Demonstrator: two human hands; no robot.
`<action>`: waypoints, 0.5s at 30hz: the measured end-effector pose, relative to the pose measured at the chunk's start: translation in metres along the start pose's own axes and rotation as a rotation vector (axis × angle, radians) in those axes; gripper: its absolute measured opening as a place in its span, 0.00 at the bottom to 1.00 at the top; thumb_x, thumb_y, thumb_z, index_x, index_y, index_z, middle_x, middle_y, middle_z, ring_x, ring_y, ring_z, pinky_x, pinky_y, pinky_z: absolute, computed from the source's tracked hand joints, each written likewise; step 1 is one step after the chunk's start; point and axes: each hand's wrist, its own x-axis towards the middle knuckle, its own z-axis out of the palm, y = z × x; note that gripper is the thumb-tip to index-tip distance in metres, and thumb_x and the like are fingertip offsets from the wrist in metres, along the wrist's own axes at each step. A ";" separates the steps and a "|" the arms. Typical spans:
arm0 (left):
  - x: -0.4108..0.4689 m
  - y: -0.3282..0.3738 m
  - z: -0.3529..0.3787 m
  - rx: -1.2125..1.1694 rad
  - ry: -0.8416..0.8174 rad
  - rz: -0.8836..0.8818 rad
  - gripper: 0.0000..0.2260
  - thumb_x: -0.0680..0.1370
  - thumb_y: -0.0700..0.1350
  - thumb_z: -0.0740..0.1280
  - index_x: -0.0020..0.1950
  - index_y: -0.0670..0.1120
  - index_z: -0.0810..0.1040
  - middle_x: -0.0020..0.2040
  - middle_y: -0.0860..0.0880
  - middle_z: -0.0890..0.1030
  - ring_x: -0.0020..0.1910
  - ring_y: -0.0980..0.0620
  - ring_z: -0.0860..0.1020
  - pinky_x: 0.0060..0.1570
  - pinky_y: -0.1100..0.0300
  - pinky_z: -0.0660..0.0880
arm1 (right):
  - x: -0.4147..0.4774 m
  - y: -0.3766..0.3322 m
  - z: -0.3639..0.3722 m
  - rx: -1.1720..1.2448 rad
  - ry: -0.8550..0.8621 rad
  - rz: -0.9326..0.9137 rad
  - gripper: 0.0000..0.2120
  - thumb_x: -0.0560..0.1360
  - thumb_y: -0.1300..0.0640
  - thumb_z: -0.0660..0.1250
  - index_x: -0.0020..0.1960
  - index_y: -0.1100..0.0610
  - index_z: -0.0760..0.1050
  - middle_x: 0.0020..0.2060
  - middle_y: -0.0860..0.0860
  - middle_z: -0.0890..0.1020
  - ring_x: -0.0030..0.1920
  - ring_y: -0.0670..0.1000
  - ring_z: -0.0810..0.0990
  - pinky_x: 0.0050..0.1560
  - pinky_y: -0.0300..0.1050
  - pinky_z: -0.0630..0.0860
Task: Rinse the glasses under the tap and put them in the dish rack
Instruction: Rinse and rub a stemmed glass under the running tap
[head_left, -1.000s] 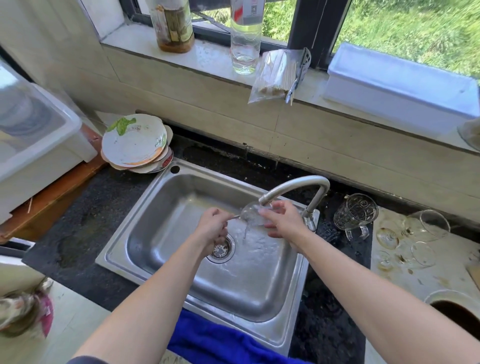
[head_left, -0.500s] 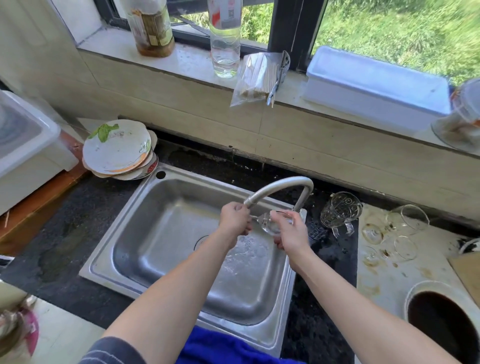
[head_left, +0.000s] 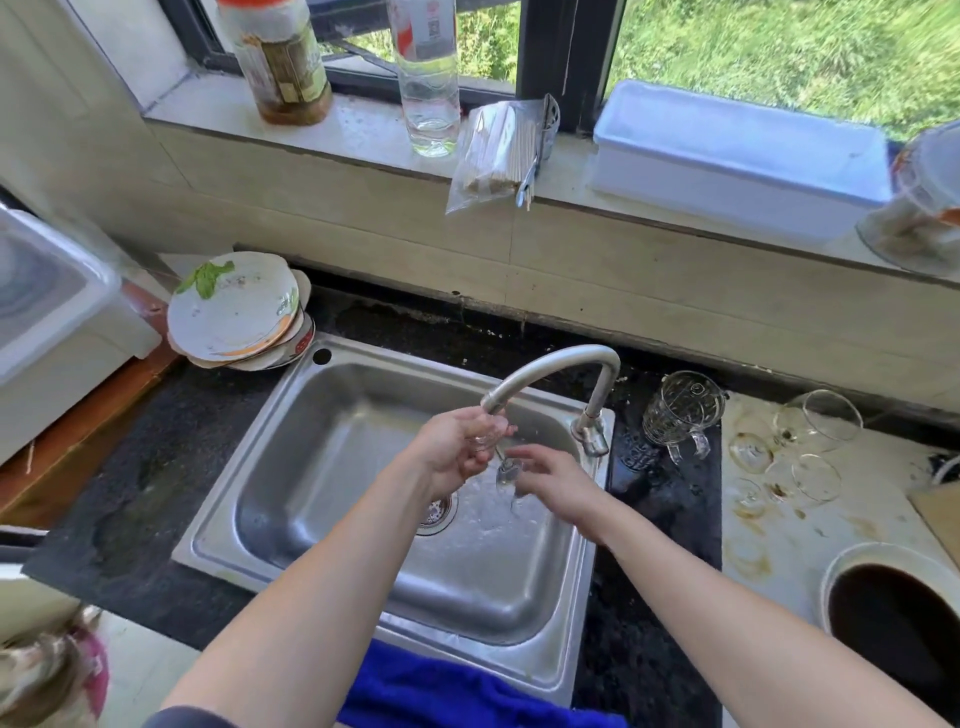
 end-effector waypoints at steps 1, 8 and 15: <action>-0.002 0.001 -0.001 0.032 -0.008 0.007 0.07 0.78 0.34 0.61 0.48 0.43 0.76 0.39 0.46 0.78 0.23 0.58 0.65 0.20 0.70 0.57 | 0.002 -0.003 0.001 -0.148 -0.021 -0.042 0.19 0.73 0.56 0.70 0.64 0.50 0.75 0.53 0.51 0.79 0.49 0.48 0.78 0.47 0.42 0.75; -0.018 0.010 -0.019 0.497 0.334 0.182 0.09 0.78 0.35 0.61 0.56 0.41 0.78 0.50 0.43 0.80 0.30 0.52 0.76 0.25 0.63 0.68 | 0.013 -0.019 0.019 -0.380 0.056 -0.080 0.11 0.72 0.50 0.59 0.37 0.53 0.77 0.35 0.50 0.83 0.39 0.55 0.82 0.46 0.58 0.79; -0.060 0.005 -0.051 0.635 0.565 0.215 0.10 0.77 0.35 0.61 0.56 0.39 0.77 0.47 0.43 0.77 0.36 0.50 0.73 0.31 0.63 0.67 | 0.033 -0.055 0.021 0.074 0.052 0.055 0.08 0.76 0.56 0.67 0.41 0.57 0.80 0.35 0.54 0.79 0.34 0.51 0.74 0.34 0.42 0.68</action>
